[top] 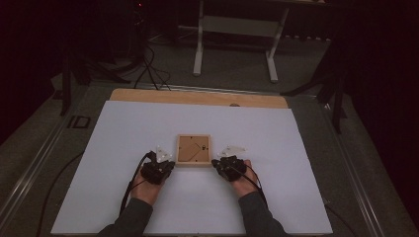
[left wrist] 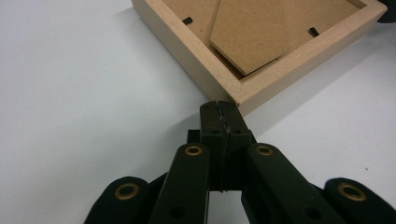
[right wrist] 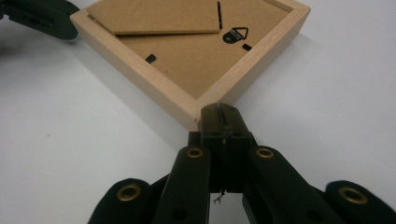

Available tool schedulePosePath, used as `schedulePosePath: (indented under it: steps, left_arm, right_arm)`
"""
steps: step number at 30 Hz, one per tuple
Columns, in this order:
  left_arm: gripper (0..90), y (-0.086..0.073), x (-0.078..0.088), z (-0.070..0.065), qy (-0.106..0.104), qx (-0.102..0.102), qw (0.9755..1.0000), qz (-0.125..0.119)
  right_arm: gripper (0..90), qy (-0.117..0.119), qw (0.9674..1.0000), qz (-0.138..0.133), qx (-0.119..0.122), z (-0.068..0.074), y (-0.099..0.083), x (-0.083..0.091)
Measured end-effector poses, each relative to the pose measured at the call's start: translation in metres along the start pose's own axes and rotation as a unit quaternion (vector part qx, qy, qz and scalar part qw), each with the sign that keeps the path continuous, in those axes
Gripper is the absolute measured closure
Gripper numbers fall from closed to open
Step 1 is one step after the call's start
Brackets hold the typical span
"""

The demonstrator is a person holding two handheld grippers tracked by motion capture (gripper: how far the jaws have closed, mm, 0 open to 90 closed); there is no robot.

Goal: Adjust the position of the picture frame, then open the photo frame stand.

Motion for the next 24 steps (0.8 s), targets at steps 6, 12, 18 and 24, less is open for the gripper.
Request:
schedulePosePath:
  steps: [6, 12, 18, 24]
  left_arm:
    - [84.2, -0.003, 0.001, 0.009, 0.0, 0.013, 0.9999, -0.002]
    - [73.5, -0.004, 0.009, 0.017, 0.001, 0.034, 0.9991, -0.026]
    - [63.6, -0.001, 0.013, 0.018, -0.009, 0.04, 0.9982, -0.043]
    - [58.9, 0.006, 0.019, 0.018, -0.01, 0.027, 0.9984, -0.048]
  right_arm:
    - [88.0, -0.022, 0.9995, -0.024, -0.005, -0.002, 0.002, 0.004]
    - [88.1, -0.023, 0.9987, -0.045, -0.01, -0.004, 0.004, 0.011]
    - [89.3, -0.014, 0.9985, -0.052, 0.006, 0.001, 0.005, 0.011]
    - [89.7, -0.008, 0.9983, -0.054, 0.017, 0.005, 0.006, 0.01]
Point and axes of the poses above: each handheld gripper's, and its own axes: x roughly backward along the jaws, y roughly out of its top, z roughly to its left, the point moved 1 cm from there along -x, roughly forward along the jaws, and after that the axes turned 10 degrees about -x, right-handed, at the moved point
